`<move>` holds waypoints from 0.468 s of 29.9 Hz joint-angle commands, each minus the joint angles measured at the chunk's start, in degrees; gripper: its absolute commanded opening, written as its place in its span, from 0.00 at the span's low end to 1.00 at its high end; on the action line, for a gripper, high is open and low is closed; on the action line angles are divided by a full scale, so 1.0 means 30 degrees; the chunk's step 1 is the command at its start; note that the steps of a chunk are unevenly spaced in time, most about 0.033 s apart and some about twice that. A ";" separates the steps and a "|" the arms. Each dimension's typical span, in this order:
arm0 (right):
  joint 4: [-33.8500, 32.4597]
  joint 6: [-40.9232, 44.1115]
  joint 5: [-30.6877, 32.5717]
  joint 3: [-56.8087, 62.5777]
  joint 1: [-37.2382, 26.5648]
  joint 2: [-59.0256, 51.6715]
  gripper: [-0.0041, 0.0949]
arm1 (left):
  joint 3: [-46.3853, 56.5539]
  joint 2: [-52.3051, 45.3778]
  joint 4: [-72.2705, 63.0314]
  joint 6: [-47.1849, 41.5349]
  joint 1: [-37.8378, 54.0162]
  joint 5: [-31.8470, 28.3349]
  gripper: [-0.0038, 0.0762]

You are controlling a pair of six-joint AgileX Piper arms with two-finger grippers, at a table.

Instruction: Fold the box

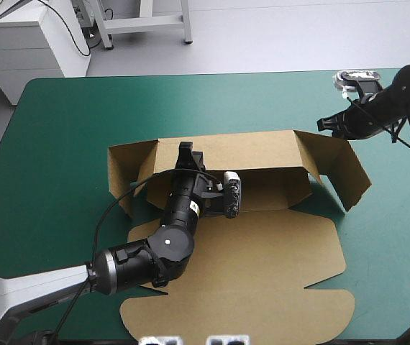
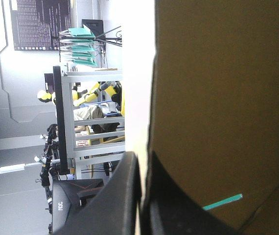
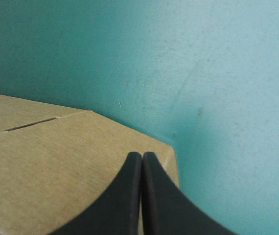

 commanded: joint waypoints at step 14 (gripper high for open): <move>0.1521 -0.0899 -0.1877 0.4139 -0.0295 -0.3877 0.02 | -0.0454 -0.0682 0.0789 -0.0386 -0.0180 0.0205 0.04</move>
